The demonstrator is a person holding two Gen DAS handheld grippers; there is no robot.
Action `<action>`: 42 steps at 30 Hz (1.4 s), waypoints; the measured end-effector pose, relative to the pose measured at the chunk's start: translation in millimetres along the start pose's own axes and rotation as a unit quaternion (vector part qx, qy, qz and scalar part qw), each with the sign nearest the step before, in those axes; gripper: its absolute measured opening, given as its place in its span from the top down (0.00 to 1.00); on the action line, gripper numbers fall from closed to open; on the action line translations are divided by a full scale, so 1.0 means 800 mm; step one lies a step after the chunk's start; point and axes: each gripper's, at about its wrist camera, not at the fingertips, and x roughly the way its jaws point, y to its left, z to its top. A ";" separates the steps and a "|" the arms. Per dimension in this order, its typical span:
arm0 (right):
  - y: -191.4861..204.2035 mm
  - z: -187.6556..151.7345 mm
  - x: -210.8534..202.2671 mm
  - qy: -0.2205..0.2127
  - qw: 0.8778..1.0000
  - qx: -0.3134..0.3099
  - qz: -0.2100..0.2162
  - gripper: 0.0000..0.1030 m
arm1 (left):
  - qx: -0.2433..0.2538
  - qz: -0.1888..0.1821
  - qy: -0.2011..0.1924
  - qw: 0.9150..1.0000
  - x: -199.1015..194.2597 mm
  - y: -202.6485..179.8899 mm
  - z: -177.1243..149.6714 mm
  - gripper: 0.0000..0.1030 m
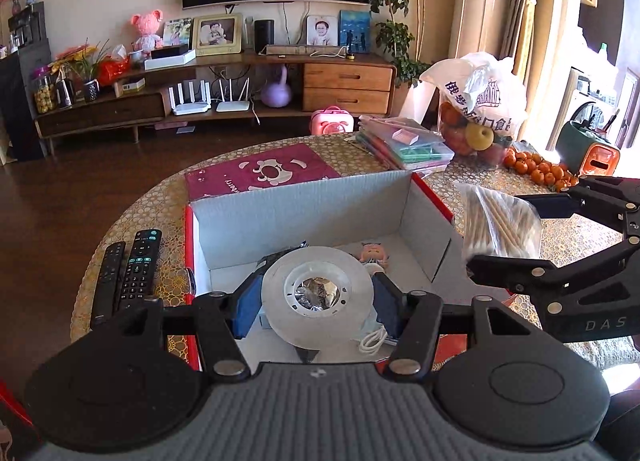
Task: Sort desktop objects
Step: 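Lower the tape roll and swab bag into the box with both tools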
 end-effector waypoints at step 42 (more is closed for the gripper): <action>0.015 0.000 0.138 0.139 0.989 -0.042 0.036 0.26 | 0.022 -0.001 0.130 0.991 0.119 0.031 -0.004 0.44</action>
